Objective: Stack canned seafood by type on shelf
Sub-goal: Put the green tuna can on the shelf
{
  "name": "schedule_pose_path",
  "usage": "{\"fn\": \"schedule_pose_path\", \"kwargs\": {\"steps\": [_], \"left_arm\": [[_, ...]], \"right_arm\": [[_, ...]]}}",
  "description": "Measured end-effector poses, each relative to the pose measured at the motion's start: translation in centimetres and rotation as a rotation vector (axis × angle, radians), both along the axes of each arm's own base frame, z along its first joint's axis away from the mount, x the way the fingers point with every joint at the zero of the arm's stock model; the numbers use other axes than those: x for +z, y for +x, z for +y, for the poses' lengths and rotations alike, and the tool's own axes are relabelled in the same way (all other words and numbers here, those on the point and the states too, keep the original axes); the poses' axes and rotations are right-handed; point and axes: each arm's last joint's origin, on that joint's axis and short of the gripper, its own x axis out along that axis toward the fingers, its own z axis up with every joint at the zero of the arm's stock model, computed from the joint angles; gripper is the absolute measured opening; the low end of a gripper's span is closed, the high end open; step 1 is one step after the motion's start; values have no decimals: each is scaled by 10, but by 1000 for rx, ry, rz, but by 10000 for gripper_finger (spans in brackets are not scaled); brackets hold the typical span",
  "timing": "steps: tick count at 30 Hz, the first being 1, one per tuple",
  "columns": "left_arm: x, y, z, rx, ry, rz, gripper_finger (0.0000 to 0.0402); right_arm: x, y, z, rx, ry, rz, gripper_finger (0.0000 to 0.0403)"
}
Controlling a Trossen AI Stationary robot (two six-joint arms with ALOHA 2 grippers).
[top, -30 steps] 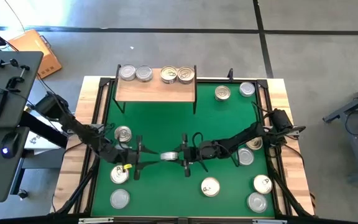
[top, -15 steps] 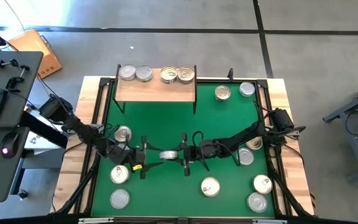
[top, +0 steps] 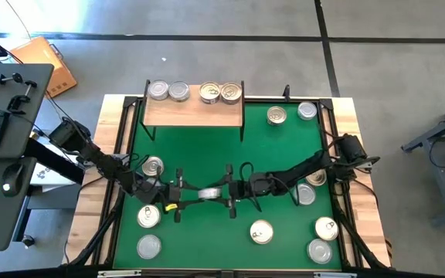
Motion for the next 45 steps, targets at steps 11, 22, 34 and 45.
{"fn": "schedule_pose_path", "kwargs": {"steps": [11,22,34,45], "left_arm": [[0,-10,-8,170,164,3,124],[35,-15,-24,708,653,169,124],[75,-6,41,957,670,279,124],[77,-8,113,1118,863,567,124]], "right_arm": [[38,-21,5,-20,-30,58,194],[48,-37,23,-95,-116,92,195],[47,-37,23,-94,-118,109,195],[45,-37,23,-93,-115,128,195]]}}
